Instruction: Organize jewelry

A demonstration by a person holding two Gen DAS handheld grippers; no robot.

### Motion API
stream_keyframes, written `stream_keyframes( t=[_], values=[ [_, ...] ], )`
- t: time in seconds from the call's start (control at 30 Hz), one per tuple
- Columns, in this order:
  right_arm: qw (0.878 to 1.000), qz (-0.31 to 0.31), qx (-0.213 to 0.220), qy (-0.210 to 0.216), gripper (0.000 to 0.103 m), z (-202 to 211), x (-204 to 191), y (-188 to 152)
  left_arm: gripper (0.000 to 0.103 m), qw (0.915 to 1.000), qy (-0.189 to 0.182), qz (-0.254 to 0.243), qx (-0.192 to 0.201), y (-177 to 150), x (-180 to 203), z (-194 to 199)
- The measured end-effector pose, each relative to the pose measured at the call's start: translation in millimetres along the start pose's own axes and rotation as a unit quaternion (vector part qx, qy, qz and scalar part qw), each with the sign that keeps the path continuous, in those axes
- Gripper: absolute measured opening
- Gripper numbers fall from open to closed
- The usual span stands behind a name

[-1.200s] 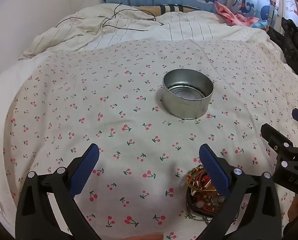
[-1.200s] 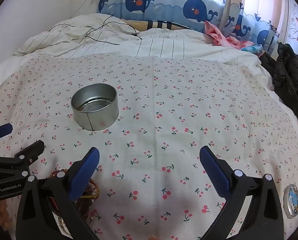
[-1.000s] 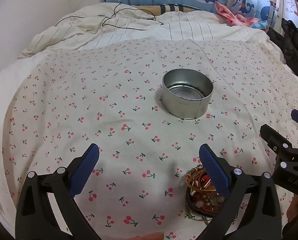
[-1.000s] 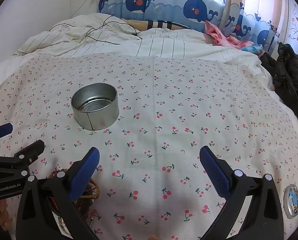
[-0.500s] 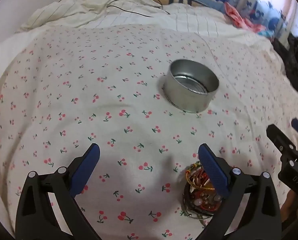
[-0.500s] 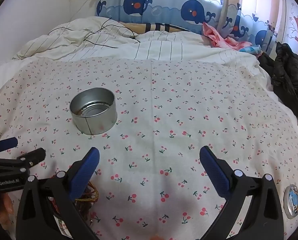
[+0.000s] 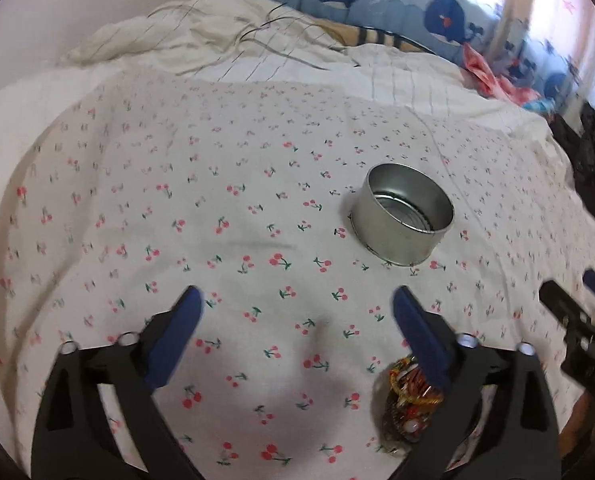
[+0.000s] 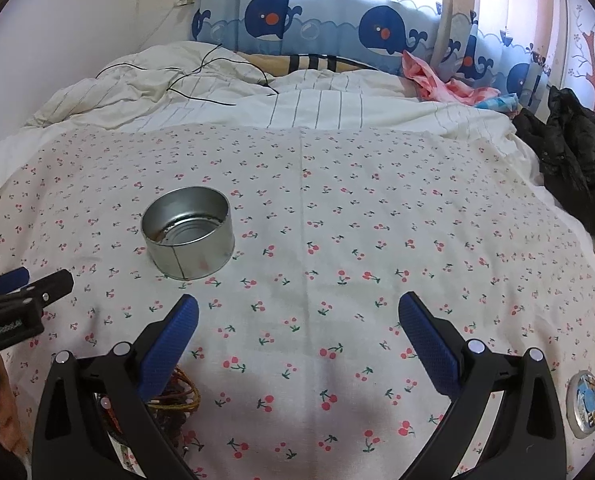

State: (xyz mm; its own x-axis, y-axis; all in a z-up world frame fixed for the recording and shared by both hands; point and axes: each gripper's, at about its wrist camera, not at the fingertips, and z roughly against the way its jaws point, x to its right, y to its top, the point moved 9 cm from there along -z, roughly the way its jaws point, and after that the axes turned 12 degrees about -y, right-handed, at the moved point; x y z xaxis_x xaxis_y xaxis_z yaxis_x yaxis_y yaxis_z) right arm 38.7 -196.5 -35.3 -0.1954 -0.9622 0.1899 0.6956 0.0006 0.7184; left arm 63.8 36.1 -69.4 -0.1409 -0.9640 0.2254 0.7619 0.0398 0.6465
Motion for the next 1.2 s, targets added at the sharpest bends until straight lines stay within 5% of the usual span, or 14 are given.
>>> stream_keyframes(
  t=[0.1,0.67,0.9,1.2],
  values=[
    [1.000,0.009,-0.001,0.001,0.096,-0.2,-4.6,-0.9,0.096,0.9993,0.024,-0.027,0.001,-4.4,0.0,6.0],
    [1.000,0.012,-0.004,0.016,0.096,1.4,-8.0,-5.1,0.096,0.9985,0.025,-0.042,-0.026,-18.0,9.6,-10.1],
    [0.998,0.006,-0.014,0.059,0.096,2.0,-14.2,-10.3,0.096,0.9979,0.031,-0.051,-0.025,-17.6,9.7,-10.5],
    [0.995,0.077,-0.035,0.058,0.096,-6.4,-33.3,-27.6,0.096,0.9972,0.053,-0.019,-0.050,-20.8,-20.0,-14.1]
  ],
)
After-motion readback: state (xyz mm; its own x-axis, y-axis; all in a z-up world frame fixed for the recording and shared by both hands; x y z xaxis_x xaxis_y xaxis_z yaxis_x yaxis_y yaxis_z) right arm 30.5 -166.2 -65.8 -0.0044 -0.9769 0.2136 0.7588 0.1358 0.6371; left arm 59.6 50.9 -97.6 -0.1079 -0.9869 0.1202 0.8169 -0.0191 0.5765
